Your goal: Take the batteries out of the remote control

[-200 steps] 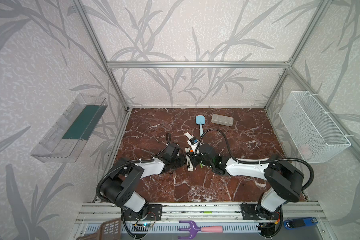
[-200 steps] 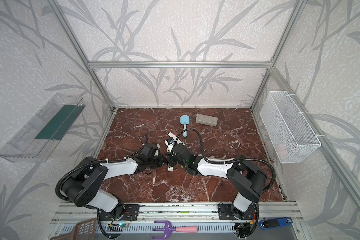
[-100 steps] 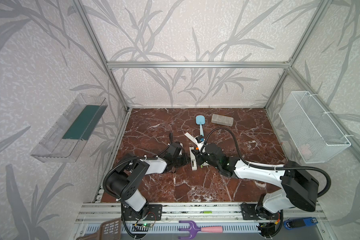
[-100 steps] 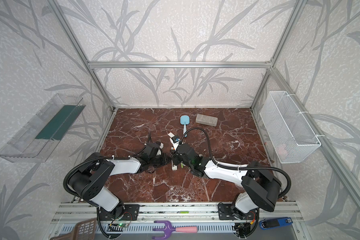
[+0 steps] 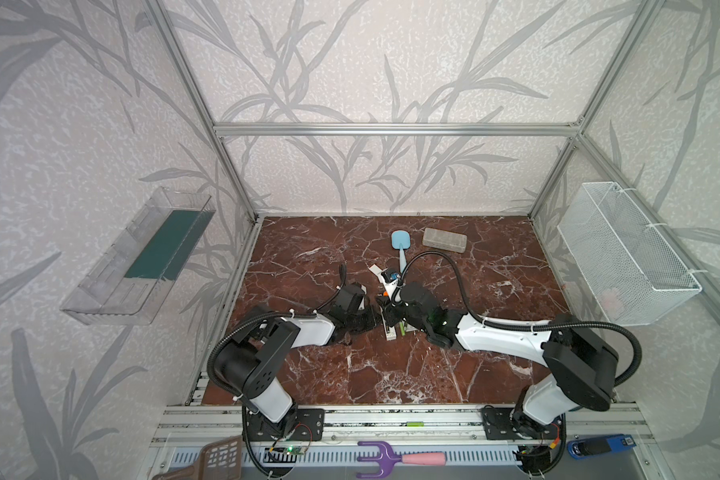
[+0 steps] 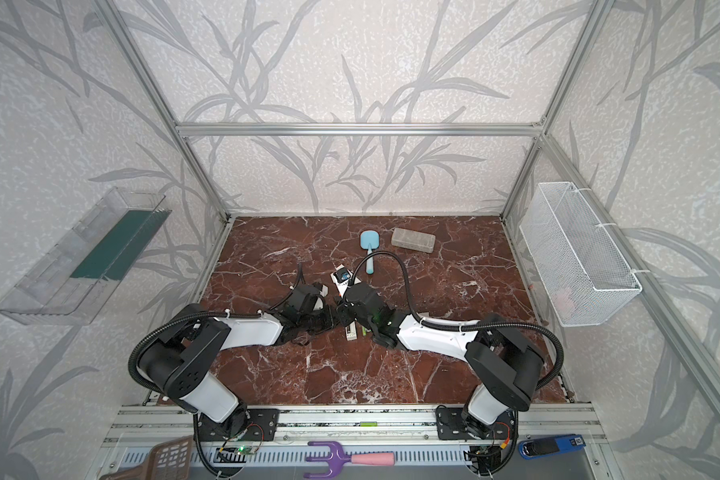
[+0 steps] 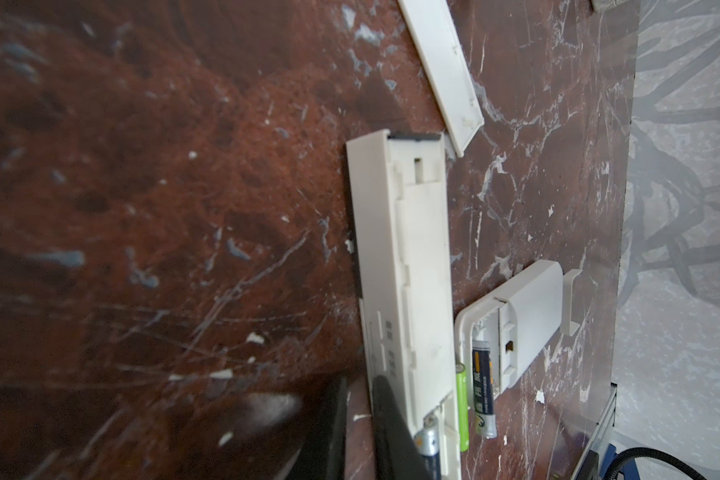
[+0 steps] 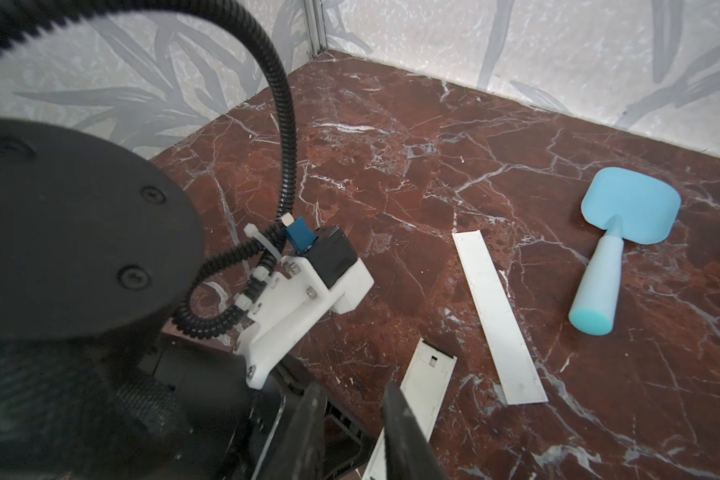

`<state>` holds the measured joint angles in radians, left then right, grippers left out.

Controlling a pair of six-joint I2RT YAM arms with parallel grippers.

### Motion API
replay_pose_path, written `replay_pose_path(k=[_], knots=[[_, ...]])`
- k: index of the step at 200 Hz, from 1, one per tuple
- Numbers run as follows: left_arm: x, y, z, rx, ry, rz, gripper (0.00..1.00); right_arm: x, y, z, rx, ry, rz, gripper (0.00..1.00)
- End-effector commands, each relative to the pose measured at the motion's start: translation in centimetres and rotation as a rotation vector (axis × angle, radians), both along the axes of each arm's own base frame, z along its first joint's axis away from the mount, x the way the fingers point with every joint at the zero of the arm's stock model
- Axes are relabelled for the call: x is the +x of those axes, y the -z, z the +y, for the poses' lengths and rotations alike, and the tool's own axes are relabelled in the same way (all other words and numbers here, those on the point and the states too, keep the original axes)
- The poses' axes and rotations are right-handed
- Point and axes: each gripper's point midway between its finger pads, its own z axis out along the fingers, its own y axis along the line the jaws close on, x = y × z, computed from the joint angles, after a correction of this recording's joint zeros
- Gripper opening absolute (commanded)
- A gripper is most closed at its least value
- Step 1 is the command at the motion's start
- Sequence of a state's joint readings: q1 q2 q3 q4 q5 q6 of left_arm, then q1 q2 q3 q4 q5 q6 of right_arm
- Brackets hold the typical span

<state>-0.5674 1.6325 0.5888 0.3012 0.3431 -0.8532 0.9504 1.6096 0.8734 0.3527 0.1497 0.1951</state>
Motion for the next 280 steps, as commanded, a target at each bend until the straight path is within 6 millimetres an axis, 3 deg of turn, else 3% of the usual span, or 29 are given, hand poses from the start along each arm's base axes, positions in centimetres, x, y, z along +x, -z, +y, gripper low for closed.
replay_pose_path(k=[1,38,103,136,273,280], knots=[[-2.0,2.5,1.1,0.079,0.016,0.098,0.18,0.5,-1.9,1.6,0.047,-0.032,-0.053,0.00],[-2.2,2.7,1.3,0.081,0.014,0.103,0.18,0.6,-1.5,2.0,0.048,-0.041,-0.050,0.00],[-2.3,2.9,1.4,0.082,0.013,0.107,0.18,1.1,-3.2,1.7,0.075,-0.011,-0.101,0.00],[-2.3,3.0,1.3,0.081,0.016,0.108,0.18,1.6,-2.7,1.9,0.064,-0.005,-0.104,0.00],[-2.5,3.5,1.5,0.089,0.018,0.125,0.18,1.2,1.9,0.7,-0.052,-0.007,-0.066,0.00],[-2.5,3.6,1.5,0.090,0.017,0.128,0.18,1.1,3.3,0.8,-0.084,-0.012,-0.049,0.00]])
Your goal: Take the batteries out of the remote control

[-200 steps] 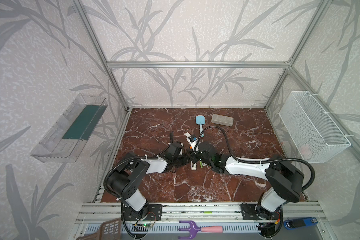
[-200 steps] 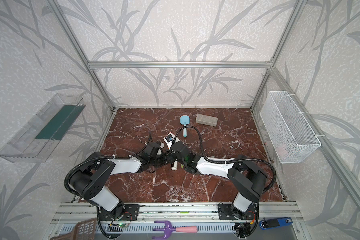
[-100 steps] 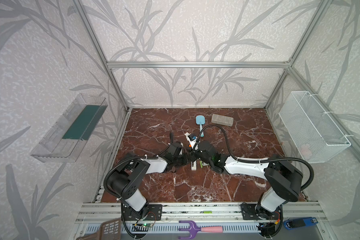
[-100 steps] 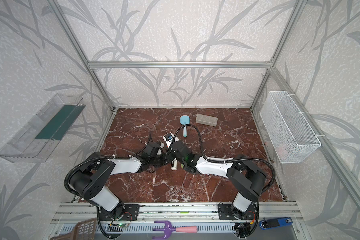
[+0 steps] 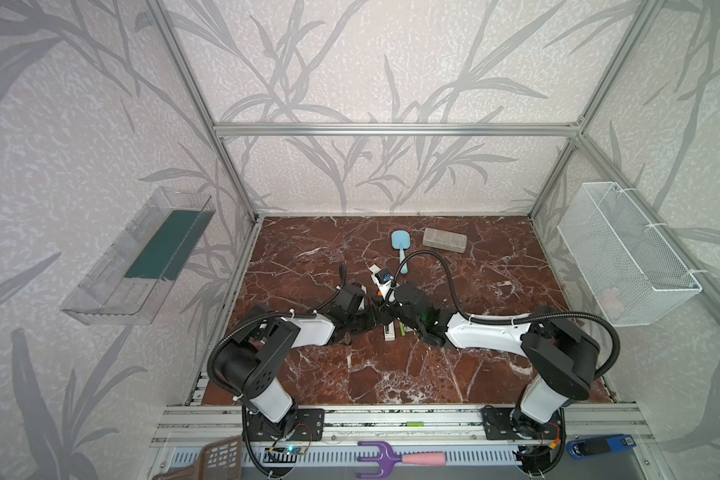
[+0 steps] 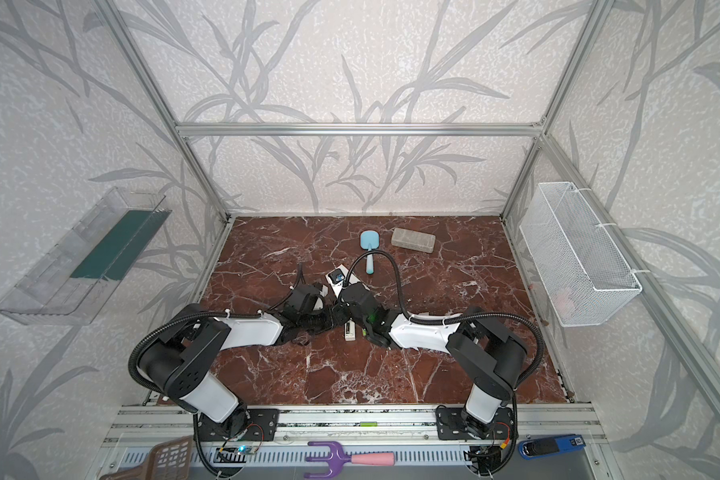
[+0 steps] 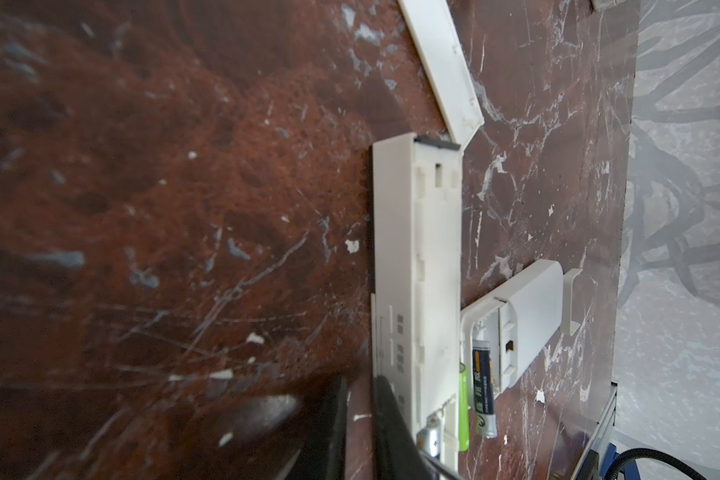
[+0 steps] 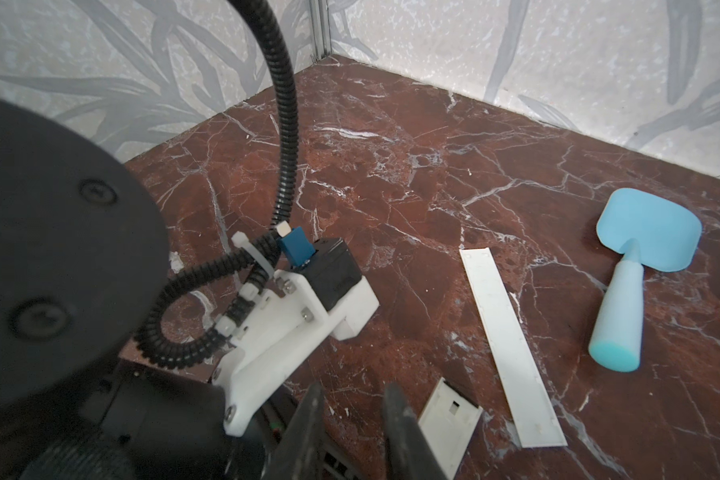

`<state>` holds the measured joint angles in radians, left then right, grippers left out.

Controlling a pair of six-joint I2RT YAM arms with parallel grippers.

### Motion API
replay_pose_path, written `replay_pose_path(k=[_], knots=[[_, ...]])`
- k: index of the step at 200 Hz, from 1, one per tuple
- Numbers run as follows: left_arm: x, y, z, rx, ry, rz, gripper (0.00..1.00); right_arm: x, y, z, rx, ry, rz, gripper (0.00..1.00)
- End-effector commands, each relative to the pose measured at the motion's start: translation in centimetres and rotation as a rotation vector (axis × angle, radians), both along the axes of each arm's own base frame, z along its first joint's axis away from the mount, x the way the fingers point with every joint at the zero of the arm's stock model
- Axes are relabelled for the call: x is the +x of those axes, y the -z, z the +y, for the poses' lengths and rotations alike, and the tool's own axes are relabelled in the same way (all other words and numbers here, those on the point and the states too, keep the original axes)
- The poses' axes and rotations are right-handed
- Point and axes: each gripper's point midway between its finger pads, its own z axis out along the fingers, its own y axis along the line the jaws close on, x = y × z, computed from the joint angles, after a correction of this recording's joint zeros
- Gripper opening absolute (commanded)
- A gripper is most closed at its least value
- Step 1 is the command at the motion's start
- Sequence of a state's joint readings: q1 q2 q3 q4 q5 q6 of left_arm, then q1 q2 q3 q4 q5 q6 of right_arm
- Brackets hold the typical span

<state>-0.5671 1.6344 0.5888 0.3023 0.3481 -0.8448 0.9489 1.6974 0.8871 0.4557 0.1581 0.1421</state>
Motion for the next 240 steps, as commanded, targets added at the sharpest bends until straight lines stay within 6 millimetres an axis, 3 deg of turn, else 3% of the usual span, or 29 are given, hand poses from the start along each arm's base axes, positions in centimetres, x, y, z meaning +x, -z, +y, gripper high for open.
replay_pose_path(k=[1,59,91,130,240], knots=[[-2.4,3.5,1.5,0.089,0.008,0.128,0.18,0.0,2.2,-0.4,-0.072,0.002,0.004,0.00],[-1.8,3.3,1.3,0.030,-0.011,0.134,0.18,-0.9,3.3,0.1,-0.140,-0.024,-0.013,0.00],[-0.3,1.8,2.2,-0.141,-0.082,0.120,0.27,-1.0,3.4,-0.2,-0.142,-0.018,-0.012,0.00],[0.6,0.3,1.4,-0.250,-0.056,0.087,0.35,-1.1,3.6,-0.3,-0.125,-0.011,-0.001,0.00],[1.5,-0.7,-0.3,-0.315,0.013,0.066,0.35,-1.4,3.5,-0.2,-0.119,-0.025,-0.001,0.00]])
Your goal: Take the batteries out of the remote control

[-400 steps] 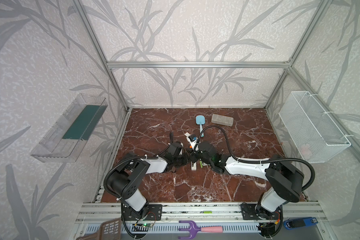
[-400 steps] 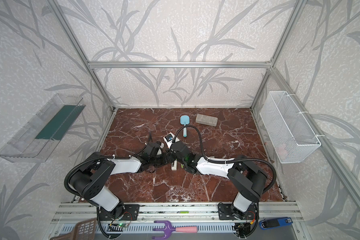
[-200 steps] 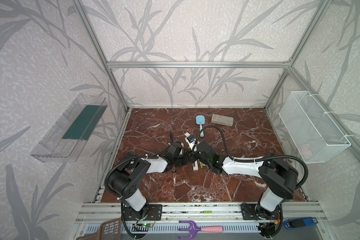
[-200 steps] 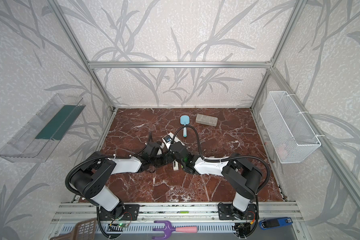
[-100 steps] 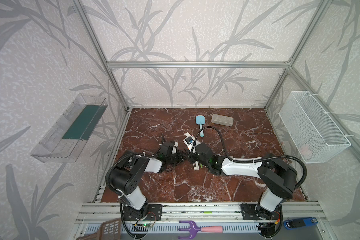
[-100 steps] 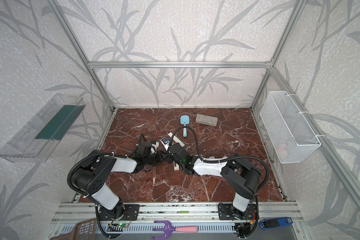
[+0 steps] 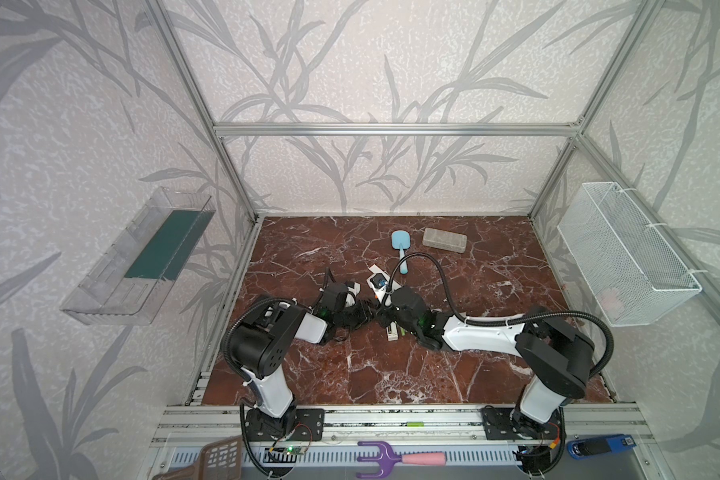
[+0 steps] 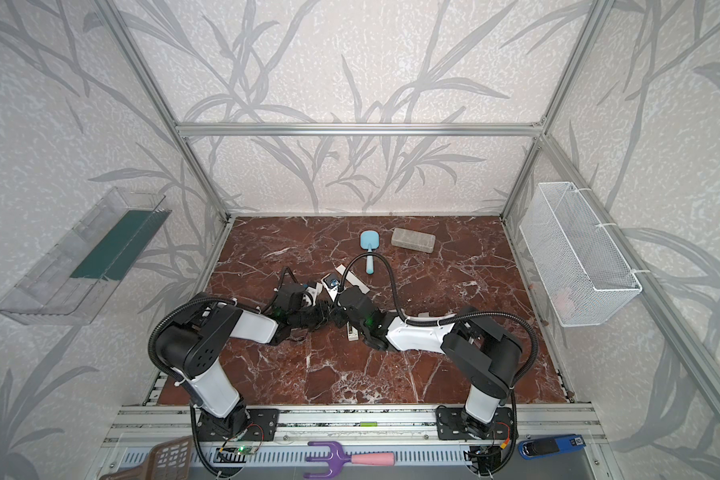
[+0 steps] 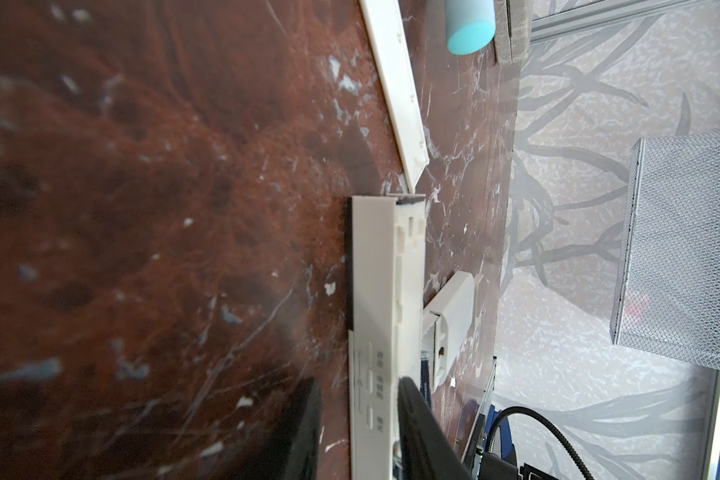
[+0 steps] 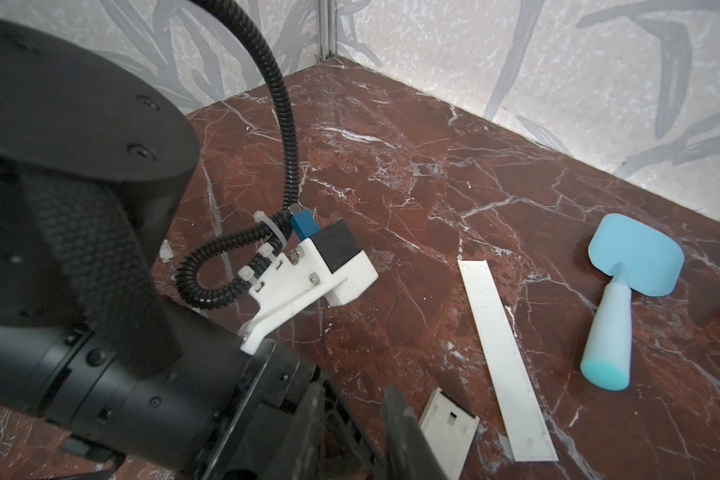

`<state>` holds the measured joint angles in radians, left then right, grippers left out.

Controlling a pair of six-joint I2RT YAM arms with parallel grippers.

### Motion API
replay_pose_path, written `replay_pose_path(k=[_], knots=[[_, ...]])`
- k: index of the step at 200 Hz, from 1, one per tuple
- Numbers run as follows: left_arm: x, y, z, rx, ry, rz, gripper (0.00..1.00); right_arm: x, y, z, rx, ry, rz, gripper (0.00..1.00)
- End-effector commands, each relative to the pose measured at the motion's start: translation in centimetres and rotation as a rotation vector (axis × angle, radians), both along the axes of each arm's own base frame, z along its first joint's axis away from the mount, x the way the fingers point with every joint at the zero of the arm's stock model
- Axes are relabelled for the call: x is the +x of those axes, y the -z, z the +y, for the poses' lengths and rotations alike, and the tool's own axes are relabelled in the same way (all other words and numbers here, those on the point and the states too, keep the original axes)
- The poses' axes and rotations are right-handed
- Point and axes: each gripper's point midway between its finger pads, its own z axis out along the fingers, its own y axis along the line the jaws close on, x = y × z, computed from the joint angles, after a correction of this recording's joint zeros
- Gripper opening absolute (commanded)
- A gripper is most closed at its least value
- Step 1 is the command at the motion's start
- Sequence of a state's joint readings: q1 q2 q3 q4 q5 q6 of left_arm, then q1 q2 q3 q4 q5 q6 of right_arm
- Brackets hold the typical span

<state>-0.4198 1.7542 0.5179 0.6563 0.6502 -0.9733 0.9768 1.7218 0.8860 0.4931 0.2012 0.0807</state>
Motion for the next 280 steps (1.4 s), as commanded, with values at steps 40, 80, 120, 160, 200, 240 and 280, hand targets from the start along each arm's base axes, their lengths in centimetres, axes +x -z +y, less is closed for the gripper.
replay_pose_path(k=[40,80,120,160,200,240,280], knots=[[-0.1,0.6,-0.9,-0.010,0.039,0.030,0.34,-1.1,3.0,-0.9,-0.074,-0.009,0.056,0.00],[-0.3,2.3,-0.6,0.047,0.036,0.084,0.32,-1.2,2.8,-0.7,-0.073,-0.023,0.052,0.00],[-1.1,4.5,0.3,0.136,0.032,0.155,0.29,-1.5,2.1,0.1,-0.126,-0.063,-0.003,0.00],[-1.6,5.6,0.5,0.174,0.041,0.189,0.28,-1.7,2.2,0.7,-0.165,-0.091,-0.030,0.00],[-1.9,6.2,0.4,0.195,0.055,0.203,0.28,-2.8,2.1,1.7,-0.189,-0.134,-0.056,0.00],[-2.1,6.5,0.3,0.215,0.063,0.211,0.27,-3.2,2.5,1.7,-0.213,-0.147,-0.053,0.00],[-2.5,7.1,0.5,0.251,0.080,0.226,0.27,-3.6,3.5,0.9,-0.230,-0.140,-0.035,0.00]])
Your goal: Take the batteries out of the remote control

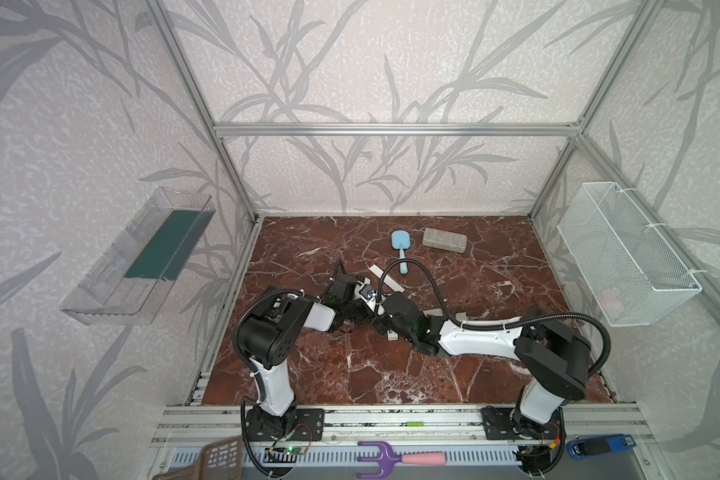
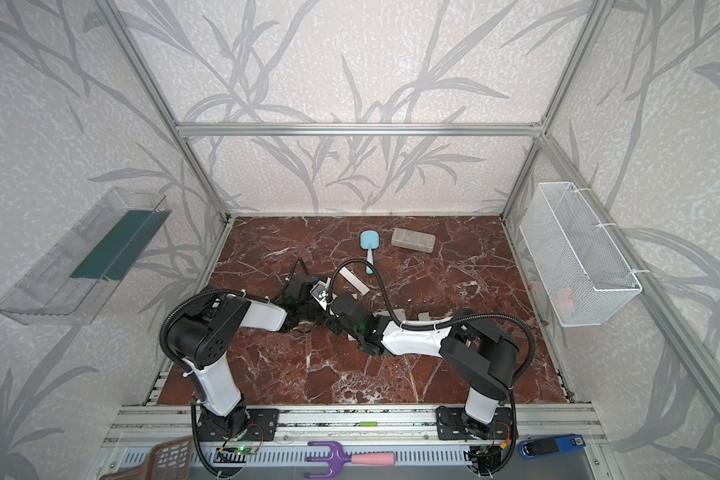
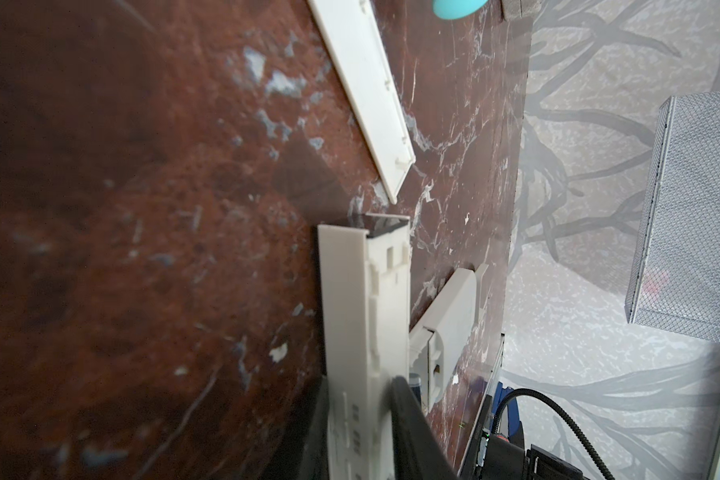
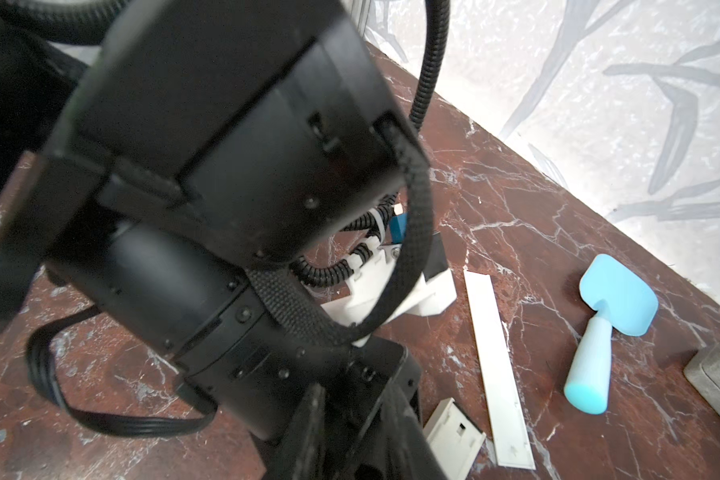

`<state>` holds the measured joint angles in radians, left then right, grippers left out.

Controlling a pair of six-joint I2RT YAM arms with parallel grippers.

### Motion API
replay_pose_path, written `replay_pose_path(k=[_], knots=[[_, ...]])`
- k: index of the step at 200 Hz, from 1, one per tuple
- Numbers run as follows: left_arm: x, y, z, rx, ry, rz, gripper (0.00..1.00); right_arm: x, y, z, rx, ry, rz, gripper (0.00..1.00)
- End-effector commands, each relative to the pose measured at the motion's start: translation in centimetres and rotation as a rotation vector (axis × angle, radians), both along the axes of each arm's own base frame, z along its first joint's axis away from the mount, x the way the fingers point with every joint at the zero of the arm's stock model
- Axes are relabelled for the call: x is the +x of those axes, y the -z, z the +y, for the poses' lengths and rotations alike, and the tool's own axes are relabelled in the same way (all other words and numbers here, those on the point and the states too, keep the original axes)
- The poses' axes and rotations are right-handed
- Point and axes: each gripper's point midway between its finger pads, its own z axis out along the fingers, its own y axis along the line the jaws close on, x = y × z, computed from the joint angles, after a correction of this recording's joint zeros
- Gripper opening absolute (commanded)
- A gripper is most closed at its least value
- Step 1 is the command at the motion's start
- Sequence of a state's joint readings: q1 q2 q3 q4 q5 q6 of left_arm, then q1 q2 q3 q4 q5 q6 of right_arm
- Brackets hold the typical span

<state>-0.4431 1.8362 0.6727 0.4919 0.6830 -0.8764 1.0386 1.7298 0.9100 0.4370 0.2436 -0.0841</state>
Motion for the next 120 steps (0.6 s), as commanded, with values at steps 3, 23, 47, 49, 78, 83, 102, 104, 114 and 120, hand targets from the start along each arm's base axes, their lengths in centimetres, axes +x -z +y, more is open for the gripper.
replay_pose_path(k=[3,23,47,49,78,83,102,104,114,120], knots=[[-3.5,6.4,2.6,0.214,-0.023,0.197,0.27,-1.7,3.0,-0.5,-0.085,-0.040,0.061,0.00],[-3.6,6.5,2.7,0.236,-0.013,0.202,0.26,-1.8,3.0,-0.3,-0.094,-0.051,0.058,0.00],[-3.8,6.7,2.7,0.255,-0.003,0.205,0.26,-2.2,3.0,0.4,-0.114,-0.079,0.046,0.00],[-3.8,6.7,2.7,0.255,-0.004,0.205,0.26,-2.2,3.0,0.5,-0.116,-0.082,0.043,0.00],[-4.0,6.9,2.6,0.256,0.002,0.210,0.25,-2.9,3.1,1.4,-0.143,-0.120,0.024,0.00],[-4.0,6.9,2.6,0.258,0.002,0.213,0.25,-3.0,3.2,1.4,-0.147,-0.123,0.021,0.00],[-4.0,7.0,2.6,0.258,0.005,0.214,0.24,-3.2,3.2,1.6,-0.152,-0.130,0.018,0.00],[-4.1,7.0,2.6,0.258,0.006,0.216,0.24,-3.2,3.3,1.6,-0.152,-0.131,0.020,0.00],[-4.1,7.0,2.5,0.257,0.007,0.213,0.24,-3.2,3.3,1.6,-0.155,-0.135,0.020,0.00],[-4.1,7.1,2.5,0.259,0.008,0.216,0.24,-3.3,3.3,1.6,-0.156,-0.136,0.021,0.00]])
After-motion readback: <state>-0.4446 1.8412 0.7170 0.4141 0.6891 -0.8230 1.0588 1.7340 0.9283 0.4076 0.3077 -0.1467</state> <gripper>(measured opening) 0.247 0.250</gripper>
